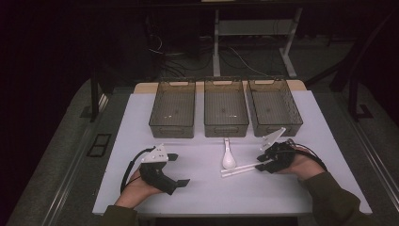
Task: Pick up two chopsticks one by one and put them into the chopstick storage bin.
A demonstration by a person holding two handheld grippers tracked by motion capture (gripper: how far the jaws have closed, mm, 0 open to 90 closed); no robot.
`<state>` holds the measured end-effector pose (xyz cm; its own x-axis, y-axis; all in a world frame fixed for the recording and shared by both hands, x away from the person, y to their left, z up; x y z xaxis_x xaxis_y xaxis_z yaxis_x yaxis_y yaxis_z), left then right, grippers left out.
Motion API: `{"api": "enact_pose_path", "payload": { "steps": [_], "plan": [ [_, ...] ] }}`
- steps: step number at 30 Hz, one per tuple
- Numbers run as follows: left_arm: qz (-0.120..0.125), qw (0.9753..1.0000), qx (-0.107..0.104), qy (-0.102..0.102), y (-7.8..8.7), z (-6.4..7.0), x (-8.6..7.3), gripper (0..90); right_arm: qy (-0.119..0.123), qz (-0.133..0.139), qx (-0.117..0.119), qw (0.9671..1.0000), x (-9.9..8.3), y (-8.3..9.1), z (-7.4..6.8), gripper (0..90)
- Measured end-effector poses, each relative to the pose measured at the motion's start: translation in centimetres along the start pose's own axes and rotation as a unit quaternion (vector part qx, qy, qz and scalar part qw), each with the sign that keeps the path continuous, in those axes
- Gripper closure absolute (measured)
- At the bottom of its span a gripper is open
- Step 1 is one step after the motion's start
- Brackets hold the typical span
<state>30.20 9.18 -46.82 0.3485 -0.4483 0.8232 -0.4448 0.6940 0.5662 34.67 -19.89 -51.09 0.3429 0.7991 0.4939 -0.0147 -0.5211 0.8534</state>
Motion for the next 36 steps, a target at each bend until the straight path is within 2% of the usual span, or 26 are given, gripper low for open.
{"api": "enact_pose_path", "payload": {
  "steps": [4, 6, 16, 25, 36],
  "plan": [
    [0.0, 1.0, 0.0, -0.001, 0.0, 0.0, 0.0, 0.1, 0.001, -0.003, -0.002, 1.0, 0.0, 0.0, -0.2, 66.2],
    [0.0, 1.0, 0.0, -0.001, 0.0, 0.0, 0.0, 0.1, 0.006, -0.009, -0.009, 0.9999, -0.1, 0.1, -0.2, 67.1],
    [0.001, 1.0, 0.0, 0.0, 0.0, 0.0, 0.0, 0.1, 0.002, -0.022, -0.01, 0.9997, -0.2, 0.1, -1.0, 70.2],
    [0.0, 1.0, 0.001, 0.0, 0.0, 0.0, 0.0, 0.1, 0.001, -0.024, -0.002, 0.9997, -0.6, 0.2, -2.1, 73.7],
    [0.001, 1.0, 0.001, 0.001, 0.1, 0.0, 0.0, 0.1, 0.018, -0.031, -0.006, 0.9993, -0.5, 0.1, -3.2, 76.0]
  ]
}}
Point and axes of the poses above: each handheld gripper's, and its own axes: y roughly backward along the jaws, x roughly out of its top, z roughly to its right, the point moved 9 cm from there along -y, roughly forward along the jaws, and after that the axes turned 10 degrees about x, right-handed, at the moved point
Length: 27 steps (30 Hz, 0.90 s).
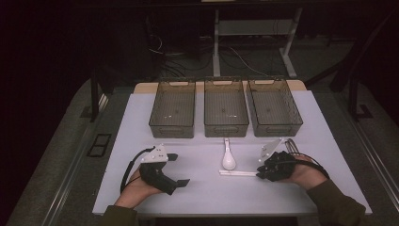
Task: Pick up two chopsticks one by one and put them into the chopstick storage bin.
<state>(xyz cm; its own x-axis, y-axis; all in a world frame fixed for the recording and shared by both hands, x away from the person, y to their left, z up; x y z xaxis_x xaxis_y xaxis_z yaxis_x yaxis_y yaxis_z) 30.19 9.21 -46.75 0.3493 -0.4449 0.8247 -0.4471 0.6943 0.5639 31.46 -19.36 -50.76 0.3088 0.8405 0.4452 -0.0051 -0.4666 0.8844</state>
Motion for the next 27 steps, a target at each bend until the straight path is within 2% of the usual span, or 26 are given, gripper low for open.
{"api": "enact_pose_path", "payload": {
  "steps": [2, 4, 7, 13, 15, 27],
  "plan": [
    [-0.001, 1.0, 0.0, -0.001, 0.0, 0.0, 0.0, 0.1, 0.003, 0.003, -0.002, 1.0, 0.3, 0.0, -0.2, 78.6],
    [-0.001, 1.0, 0.0, -0.002, 0.0, 0.0, 0.0, 0.1, 0.006, 0.009, 0.012, 0.9999, 0.7, 0.0, -0.6, 82.9],
    [0.001, 1.0, 0.0, 0.0, 0.0, 0.1, 0.0, 0.1, 0.019, -0.007, 0.006, 0.9998, 0.8, -0.7, -0.9, 80.3],
    [-0.001, 1.0, -0.001, -0.002, 0.0, 0.0, 0.0, 0.1, 0.01, -0.004, 0.01, 0.9999, 0.8, -0.7, -1.0, 81.3],
    [-0.001, 1.0, -0.001, -0.002, 0.0, 0.0, 0.0, 0.1, 0.014, -0.004, 0.013, 0.9998, 0.9, -0.8, -1.2, 81.6],
    [-0.001, 1.0, -0.001, 0.0, 0.1, 0.0, 0.0, 0.1, 0.008, 0.0, 0.033, 0.9994, 2.2, -1.7, -3.2, 84.1]
  ]
}}
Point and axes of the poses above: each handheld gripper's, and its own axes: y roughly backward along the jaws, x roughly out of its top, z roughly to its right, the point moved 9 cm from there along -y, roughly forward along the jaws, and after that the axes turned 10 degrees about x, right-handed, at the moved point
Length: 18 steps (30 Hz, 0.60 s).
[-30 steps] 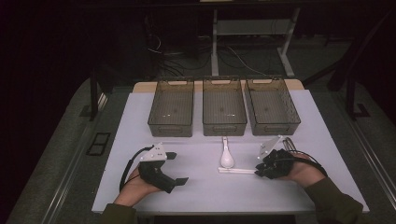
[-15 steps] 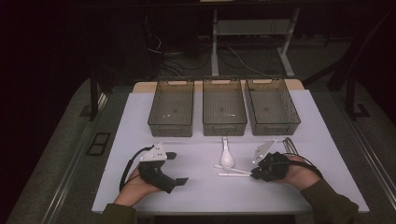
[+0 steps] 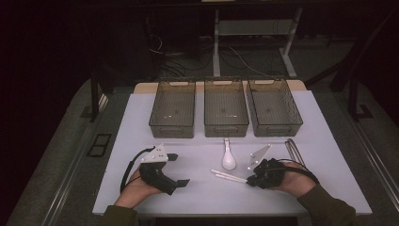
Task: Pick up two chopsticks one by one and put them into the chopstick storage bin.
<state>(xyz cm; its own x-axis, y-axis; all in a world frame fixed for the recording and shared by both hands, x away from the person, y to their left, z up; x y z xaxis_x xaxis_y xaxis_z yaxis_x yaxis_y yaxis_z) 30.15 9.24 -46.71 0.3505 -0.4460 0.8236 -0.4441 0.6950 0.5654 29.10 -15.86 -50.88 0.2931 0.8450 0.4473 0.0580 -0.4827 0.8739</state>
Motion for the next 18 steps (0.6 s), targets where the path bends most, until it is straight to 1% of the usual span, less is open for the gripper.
{"api": "enact_pose_path", "payload": {
  "steps": [1, 3, 4, 5, 8, 12, 15, 16, 18],
  "plan": [
    [0.0, 1.0, 0.0, 0.0, 0.0, 0.0, 0.0, 0.1, -0.003, -0.001, -0.003, 1.0, 0.2, -0.1, -0.2, 84.1],
    [-0.001, 1.0, 0.0, -0.001, 0.0, 0.0, 0.0, 0.1, -0.009, 0.001, -0.003, 1.0, 0.6, -0.4, -0.4, 84.1],
    [-0.002, 1.0, 0.0, -0.002, 0.0, 0.0, 0.0, 0.1, -0.009, -0.001, -0.006, 0.9999, 0.7, -0.5, -0.5, 84.1],
    [-0.002, 1.0, -0.001, -0.002, 0.0, 0.0, 0.0, 0.1, -0.014, 0.0, -0.006, 0.9999, 0.8, -0.5, -0.5, 84.1],
    [-0.004, 1.0, -0.002, -0.004, 0.0, 0.1, -0.1, 0.1, -0.021, 0.011, -0.004, 0.9997, 0.8, -0.4, -0.4, 83.4],
    [-0.005, 1.0, -0.002, -0.004, -0.1, 0.0, -0.2, 0.1, -0.026, 0.026, -0.008, 0.9993, 0.8, 0.3, 0.0, 82.9],
    [-0.005, 1.0, -0.003, -0.005, -0.1, 0.1, -0.2, 0.1, -0.029, 0.027, -0.009, 0.9992, 0.6, 0.5, 0.2, 81.3],
    [-0.005, 1.0, -0.003, -0.004, -0.1, 0.1, -0.2, 0.1, -0.029, 0.024, -0.012, 0.9992, 0.3, 0.6, 0.4, 80.3],
    [-0.005, 1.0, -0.002, -0.004, -0.1, 0.1, -0.2, 0.1, -0.028, 0.028, -0.014, 0.9991, 0.3, 0.8, 0.5, 79.6]
  ]
}}
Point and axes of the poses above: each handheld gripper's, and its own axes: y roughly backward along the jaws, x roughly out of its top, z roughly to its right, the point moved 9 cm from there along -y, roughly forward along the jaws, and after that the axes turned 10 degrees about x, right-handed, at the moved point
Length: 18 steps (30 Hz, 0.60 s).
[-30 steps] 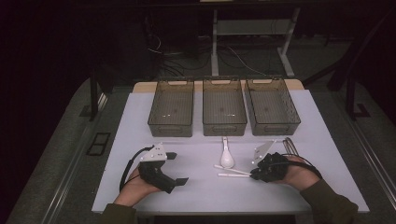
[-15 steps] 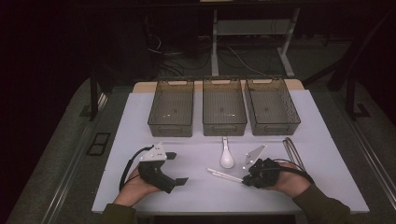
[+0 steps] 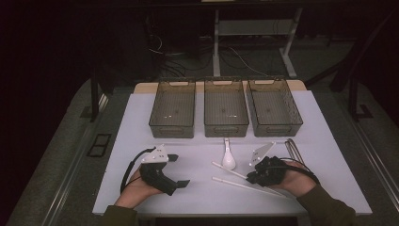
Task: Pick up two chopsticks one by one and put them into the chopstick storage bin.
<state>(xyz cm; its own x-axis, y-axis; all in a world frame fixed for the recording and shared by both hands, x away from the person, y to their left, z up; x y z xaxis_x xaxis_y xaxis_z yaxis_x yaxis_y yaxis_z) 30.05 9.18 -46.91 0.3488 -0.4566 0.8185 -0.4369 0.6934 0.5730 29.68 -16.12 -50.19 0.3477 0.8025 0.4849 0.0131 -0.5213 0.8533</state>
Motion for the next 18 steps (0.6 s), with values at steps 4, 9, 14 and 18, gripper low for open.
{"api": "enact_pose_path", "payload": {
  "steps": [4, 9, 14, 18],
  "plan": [
    [0.001, 1.0, 0.001, 0.0, 0.0, 0.0, 0.0, 0.1, -0.003, 0.007, -0.005, 1.0, -0.1, 0.5, 0.3, 75.1],
    [0.0, 1.0, 0.0, 0.002, -0.1, 0.0, -0.1, 0.1, -0.009, 0.021, -0.016, 0.9996, 0.1, 0.7, 0.6, 69.9],
    [-0.001, 1.0, 0.0, 0.003, -0.2, 0.1, -0.2, 0.1, -0.014, 0.016, -0.012, 0.9997, 0.4, -0.3, 0.4, 75.0],
    [-0.002, 1.0, -0.001, 0.002, -0.2, 0.1, -0.2, 0.1, -0.011, -0.002, -0.005, 0.9999, 0.5, -1.0, 0.2, 78.1]
  ]
}}
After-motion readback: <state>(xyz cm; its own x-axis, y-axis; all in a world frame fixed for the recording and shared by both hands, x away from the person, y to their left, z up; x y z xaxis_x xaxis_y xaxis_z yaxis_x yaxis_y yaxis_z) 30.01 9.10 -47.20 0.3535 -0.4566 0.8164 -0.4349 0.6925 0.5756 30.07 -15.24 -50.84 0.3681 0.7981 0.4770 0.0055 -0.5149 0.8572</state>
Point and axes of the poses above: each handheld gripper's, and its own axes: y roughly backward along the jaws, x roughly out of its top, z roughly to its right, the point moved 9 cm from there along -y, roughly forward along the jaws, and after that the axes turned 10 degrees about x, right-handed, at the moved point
